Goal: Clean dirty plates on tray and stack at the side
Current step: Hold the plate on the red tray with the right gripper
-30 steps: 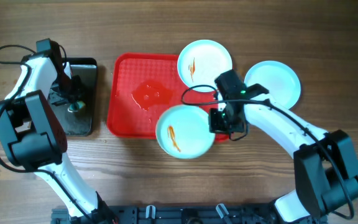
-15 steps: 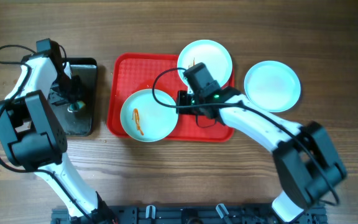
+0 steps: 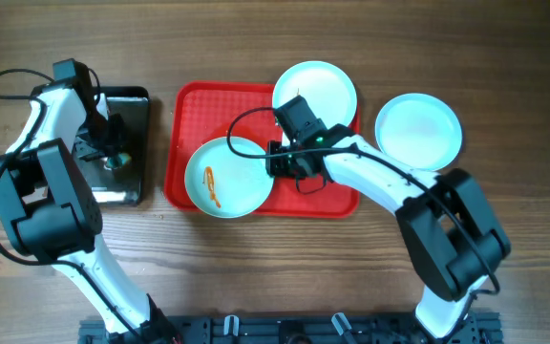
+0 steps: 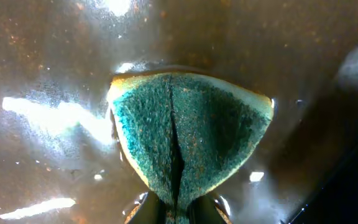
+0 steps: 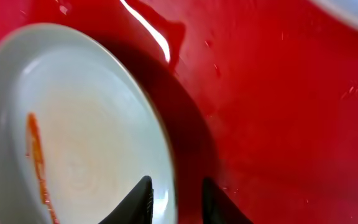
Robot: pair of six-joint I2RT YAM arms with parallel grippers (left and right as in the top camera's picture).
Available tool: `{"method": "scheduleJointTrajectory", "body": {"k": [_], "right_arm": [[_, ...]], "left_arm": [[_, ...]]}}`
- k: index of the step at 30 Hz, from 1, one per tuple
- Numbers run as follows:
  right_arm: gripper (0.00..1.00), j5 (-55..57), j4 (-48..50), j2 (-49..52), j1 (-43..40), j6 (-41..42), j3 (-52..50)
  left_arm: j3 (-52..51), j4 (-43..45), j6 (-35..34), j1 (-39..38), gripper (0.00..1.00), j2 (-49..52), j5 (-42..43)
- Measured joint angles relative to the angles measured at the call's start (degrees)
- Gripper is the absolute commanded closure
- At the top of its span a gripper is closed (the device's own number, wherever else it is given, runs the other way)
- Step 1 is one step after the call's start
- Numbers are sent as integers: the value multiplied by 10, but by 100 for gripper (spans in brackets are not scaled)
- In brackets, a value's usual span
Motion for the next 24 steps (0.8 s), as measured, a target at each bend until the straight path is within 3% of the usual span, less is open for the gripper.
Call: {"method": "scheduleJointTrajectory", "body": {"k": [5,15,19,24], "right_arm": [[93,-14,6,11,0,13,0],[96,4,77,33,0,30,0],[72,15,92,33,0,29,0],[68,17,103,33,0,19,0]], "left_arm": [[0,0,0,0,96,0,0],[0,1,0,0,96,0,1],[4,-2,0,0,96,1,1],[57,-71,0,0,96,13,8]]}}
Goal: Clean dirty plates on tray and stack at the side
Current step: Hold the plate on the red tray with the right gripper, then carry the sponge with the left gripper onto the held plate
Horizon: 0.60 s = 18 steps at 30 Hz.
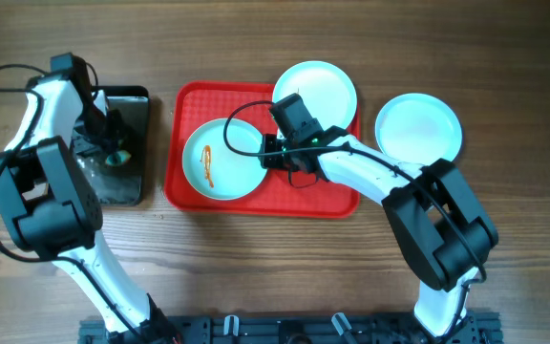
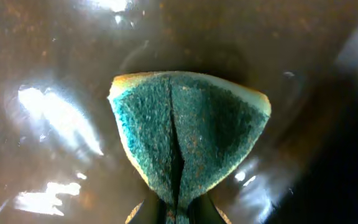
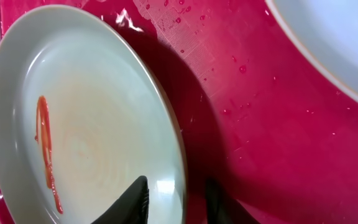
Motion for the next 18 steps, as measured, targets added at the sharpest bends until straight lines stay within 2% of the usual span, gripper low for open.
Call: {"method": "scheduleJointTrajectory", "body": {"k": [3,7,12,18], "right_arm": [[69,0,-1,0,0,-16,5],[73,1,-10,0,0,-36,21],[75,3,-11,0,0,-42,23],[76,6,-11,2,0,-41,23]], "left_arm": [[59,-58,0,0,96,0,3],[76,-89,4,0,96,-10,25],[78,-114,46,-4,96,-45,153],[80,-138,52,-49,96,-52,219]]}}
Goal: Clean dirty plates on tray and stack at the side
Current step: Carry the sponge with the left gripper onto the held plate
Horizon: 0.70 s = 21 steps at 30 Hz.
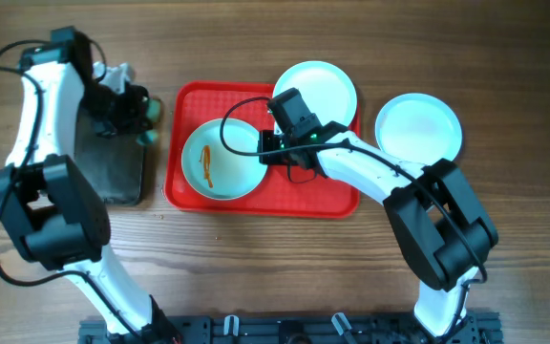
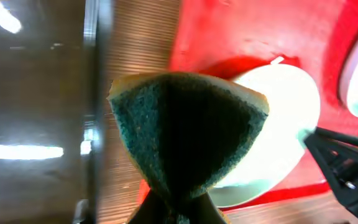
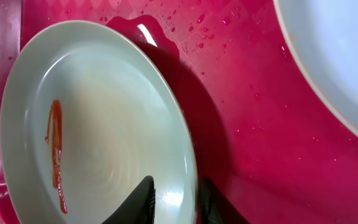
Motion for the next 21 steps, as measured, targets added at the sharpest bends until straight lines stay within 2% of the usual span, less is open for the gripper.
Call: {"method": "scheduleJointTrajectory", "body": {"k": [3,8,13,21], "right_arm": [[79,-13,-1,8,0,1,0],[96,-30,-9,15,0,3,0],[96,-35,-9,15,-1,4,0],[96,-39,-8,15,-19,9,0]], "left_arm": [[0,2,-5,-33,96,0,8],[0,30,-28,-92,96,0,10],[-8,42,-47,-137,96,2,-11],[-105,90,-90,-154,96,5,-64]]}}
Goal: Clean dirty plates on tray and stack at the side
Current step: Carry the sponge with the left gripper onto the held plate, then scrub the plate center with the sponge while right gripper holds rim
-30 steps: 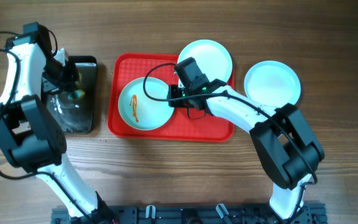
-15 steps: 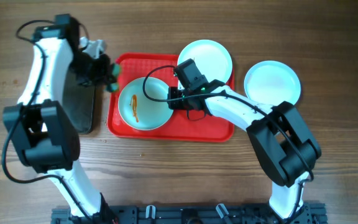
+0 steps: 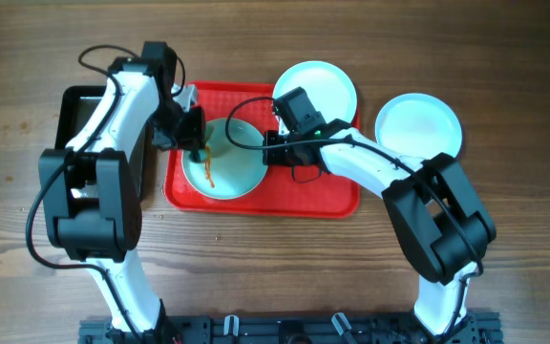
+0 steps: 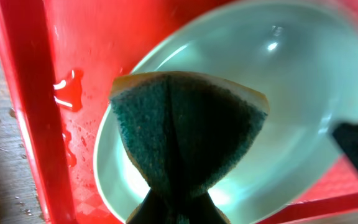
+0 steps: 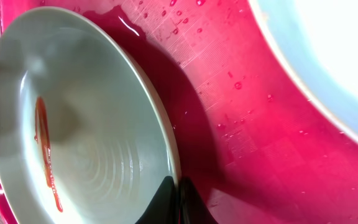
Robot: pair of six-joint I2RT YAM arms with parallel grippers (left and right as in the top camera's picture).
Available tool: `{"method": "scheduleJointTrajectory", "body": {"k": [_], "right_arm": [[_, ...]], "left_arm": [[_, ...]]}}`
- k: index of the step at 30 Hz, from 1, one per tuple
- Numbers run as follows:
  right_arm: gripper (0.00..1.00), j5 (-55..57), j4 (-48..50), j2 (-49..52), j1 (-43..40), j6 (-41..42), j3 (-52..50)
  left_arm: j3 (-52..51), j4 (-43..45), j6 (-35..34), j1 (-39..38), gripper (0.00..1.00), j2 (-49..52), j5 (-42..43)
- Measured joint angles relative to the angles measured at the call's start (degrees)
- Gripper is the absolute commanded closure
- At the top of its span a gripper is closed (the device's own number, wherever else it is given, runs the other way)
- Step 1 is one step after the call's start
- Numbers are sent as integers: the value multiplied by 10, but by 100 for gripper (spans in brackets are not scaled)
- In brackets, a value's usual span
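The dirty pale plate [image 3: 227, 167] lies in the red tray [image 3: 323, 196], with a red sauce streak [image 3: 208, 164] on its left half. My right gripper [image 3: 271, 153] is shut on its right rim. In the right wrist view the gripper [image 5: 178, 193] pinches that plate [image 5: 86, 124], and a shadow lies under the rim. My left gripper [image 3: 194, 134] is shut on a green sponge [image 4: 188, 130] over the plate's [image 4: 291, 93] left part. Whether the sponge touches the plate is unclear.
A second plate [image 3: 318, 86] lies at the tray's back right corner. A clean plate [image 3: 418, 129] rests on the wood to the right of the tray. A black water basin [image 3: 79, 105] stands left of the tray, behind my left arm.
My left gripper has carried the sponge from beside the basin to over the dirty plate's left part. The right jaws, then apart astride the plate's rim, are now pinched on it.
The sponge was held in the basin's water while my right gripper stood open astride the rim of the dirty plate, which overhung the tray's front edge. Then the plate lay fully inside the tray. The sponge then hung beside the basin, and now over the plate.
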Motion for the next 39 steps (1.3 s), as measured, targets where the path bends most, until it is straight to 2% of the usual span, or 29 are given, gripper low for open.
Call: {"method": "scheduleJointTrajectory", "body": {"k": [7,12,17,18,22,24,26,27,28,31,39], "right_arm": [[96,1,17,0,-1,17,0],[96,5,16,1,-4,22,0],[96,6,16,1,-4,22,0],[93,6,17,1,-4,22,0],[82,5,17,1,-3,22,0],[82,4,20,2,-3,22,0],[86,-2,27,10,-3,24,1],[93,-9,30,18,-3,24,2],[96,-16,32,21,-3,27,2],[96,-17,30,23,-5,31,3],[96,-21,30,24,-2,41,4]], "left_arm": [[-67,67,-34,-27,96,1,-7],[-122,153,-131,-62,96,-23,-61],[-134,169,-211,-72,96,-33,-85],[-134,170,-217,-73,96,-33,-86],[-134,170,-218,-73,96,-33,-86],[-134,170,-216,-73,96,-33,-86],[-134,170,-214,-73,96,-33,-86],[-134,170,-214,-73,96,-33,-86],[-134,170,-214,-73,96,-33,-86],[-134,174,-207,-73,96,-33,-89],[-134,194,-117,-55,96,-33,-91]]}}
